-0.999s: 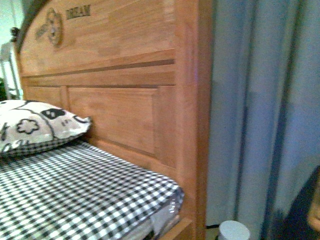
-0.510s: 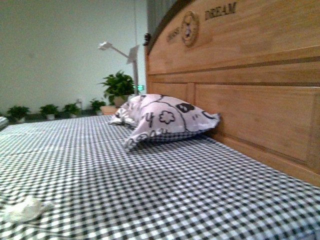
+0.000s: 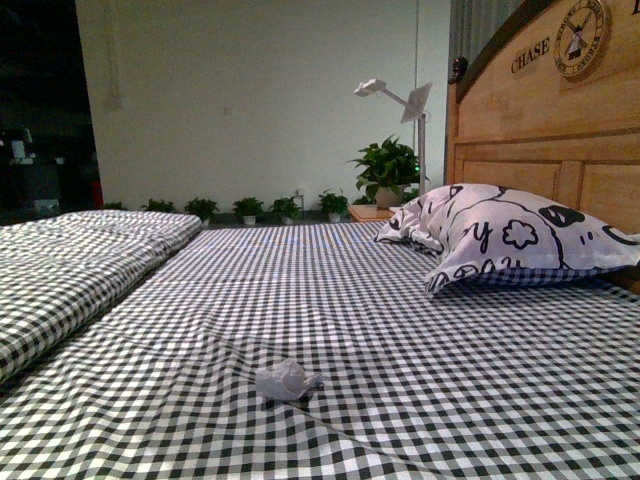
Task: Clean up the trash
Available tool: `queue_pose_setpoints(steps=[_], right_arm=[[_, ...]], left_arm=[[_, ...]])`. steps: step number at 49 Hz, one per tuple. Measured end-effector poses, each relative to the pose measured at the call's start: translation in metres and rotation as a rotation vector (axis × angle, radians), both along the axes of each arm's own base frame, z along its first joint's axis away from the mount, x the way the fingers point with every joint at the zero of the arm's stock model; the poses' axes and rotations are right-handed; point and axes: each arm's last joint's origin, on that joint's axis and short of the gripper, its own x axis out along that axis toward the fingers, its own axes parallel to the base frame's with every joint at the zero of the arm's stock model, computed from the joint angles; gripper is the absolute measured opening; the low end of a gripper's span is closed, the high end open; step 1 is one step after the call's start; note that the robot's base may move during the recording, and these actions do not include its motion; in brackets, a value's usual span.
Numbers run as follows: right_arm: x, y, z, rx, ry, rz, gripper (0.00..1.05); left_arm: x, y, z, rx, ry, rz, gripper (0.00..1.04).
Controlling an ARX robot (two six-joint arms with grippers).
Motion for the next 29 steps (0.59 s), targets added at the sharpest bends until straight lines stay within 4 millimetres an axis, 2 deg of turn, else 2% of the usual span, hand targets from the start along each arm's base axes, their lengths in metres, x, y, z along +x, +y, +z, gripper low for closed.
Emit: queue_pose_setpoints(steps=[7, 11, 15, 24, 29], right_arm=[[0.0, -0.001, 0.0, 0.003, -0.003, -0.011, 0.21], [-0.001, -0.001, 0.001, 0.006, -0.007, -0.011, 0.21], [-0.001, -0.001, 0.0, 0.004, -0.005, -0.007, 0.21], [-0.001, -0.001, 0.001, 0.005, -0.006, -0.01, 0.21], [-0.001, -0.001, 0.001, 0.005, -0.006, -0.01, 0.21]], left_arm=[[0.001, 0.0, -0.001, 0.001, 0.016, -0.019, 0.29], [0.0, 0.002, 0.004, -0.023, 0.233, -0.063, 0.29], [0.004, 0.011, -0.006, -0.029, 0.386, -0.081, 0.29], [0.037, 0.039, -0.012, 0.163, 0.332, -0.091, 0.29], [0.064, 0.052, -0.021, 0.316, 0.281, -0.128, 0.29]])
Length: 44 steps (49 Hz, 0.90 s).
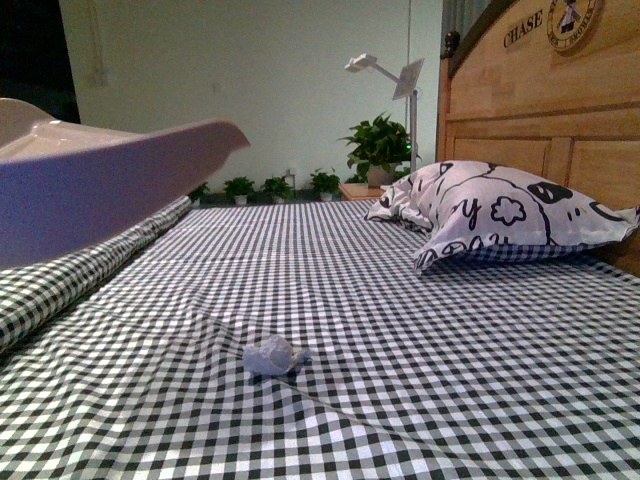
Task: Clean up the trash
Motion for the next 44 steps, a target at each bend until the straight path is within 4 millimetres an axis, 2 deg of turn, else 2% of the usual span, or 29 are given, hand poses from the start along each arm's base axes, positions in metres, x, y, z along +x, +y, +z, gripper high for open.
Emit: queue_pose_setpoints(steps=[4, 9, 18, 28, 34, 44], right_arm=[[0.0, 0.0, 0.0, 0.0, 0.0, 0.0, 0.21], [0.0, 0.0, 0.0, 0.0, 0.0, 0.0, 0.21], [0.0, 0.0, 0.0, 0.0, 0.0, 0.0, 0.21], [0.0, 0.0, 0.0, 0.0, 0.0, 0.0, 0.21], [0.0, 0.0, 0.0, 0.0, 0.0, 0.0, 0.21], [0.0, 0.0, 0.0, 0.0, 0.0, 0.0, 0.21]], left_arm=[[0.028, 0.008, -0.018, 0.113, 0.017, -0.041, 0.29], [0.053, 0.01, -0.035, 0.182, 0.068, -0.1, 0.29], [0.083, 0.0, -0.044, 0.258, 0.123, -0.214, 0.29], [0.105, -0.001, -0.046, 0.285, 0.138, -0.249, 0.29], [0.115, 0.002, -0.055, 0.293, 0.181, -0.265, 0.29], [0.119, 0.013, -0.07, 0.312, 0.245, -0.267, 0.29]])
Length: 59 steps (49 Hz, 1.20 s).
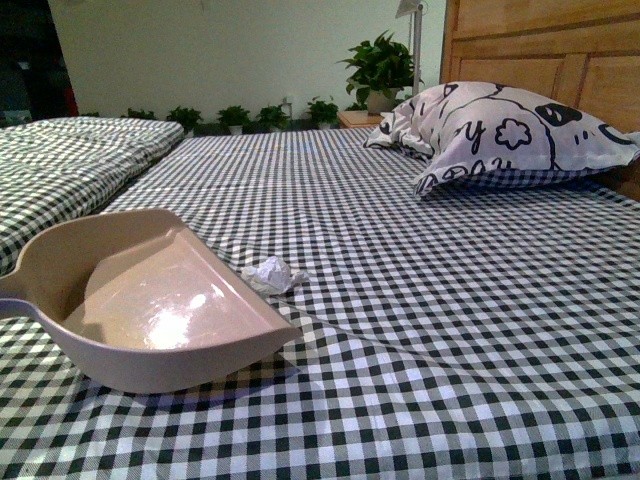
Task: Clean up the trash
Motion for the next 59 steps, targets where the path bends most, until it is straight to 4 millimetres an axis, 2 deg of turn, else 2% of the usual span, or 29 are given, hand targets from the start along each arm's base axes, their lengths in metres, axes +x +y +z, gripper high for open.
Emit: queue_pose_setpoints(steps=[9, 24, 59], right_arm=[[0.0, 0.0, 0.0, 0.0, 0.0, 0.0, 0.21], [0.0, 0.0, 0.0, 0.0, 0.0, 0.0, 0.21], [0.0, 0.0, 0.0, 0.0, 0.0, 0.0, 0.21]], left_arm=[[0.004, 0.012, -0.013, 0.01, 0.034, 0.022, 0.29], [0.022, 0.01, -0.011, 0.015, 0.004, -0.007, 0.29], [0.038, 0.011, -0.023, 0.003, 0.045, -0.014, 0.29]])
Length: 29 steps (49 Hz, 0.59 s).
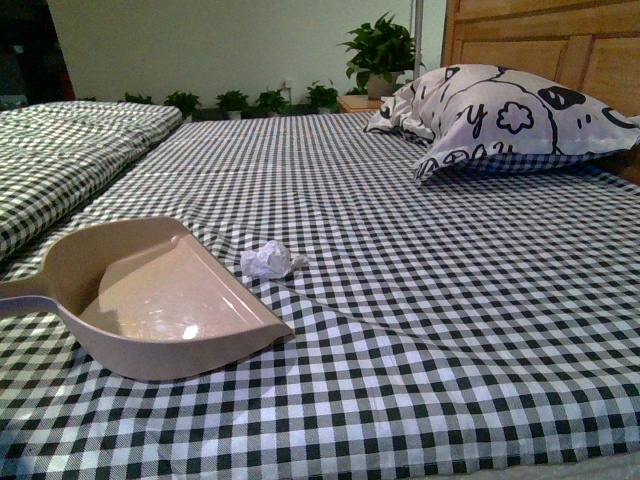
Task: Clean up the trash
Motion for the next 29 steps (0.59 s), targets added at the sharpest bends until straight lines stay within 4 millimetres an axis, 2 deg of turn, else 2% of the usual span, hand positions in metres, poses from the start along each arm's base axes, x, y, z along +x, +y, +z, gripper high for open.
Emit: queue_pose_setpoints(steps=[29], right_arm=[[0.0, 0.0, 0.0, 0.0, 0.0, 0.0, 0.21]], left_arm=[[0.014, 0.003, 0.005, -0.044, 0.085, -0.001, 0.29]])
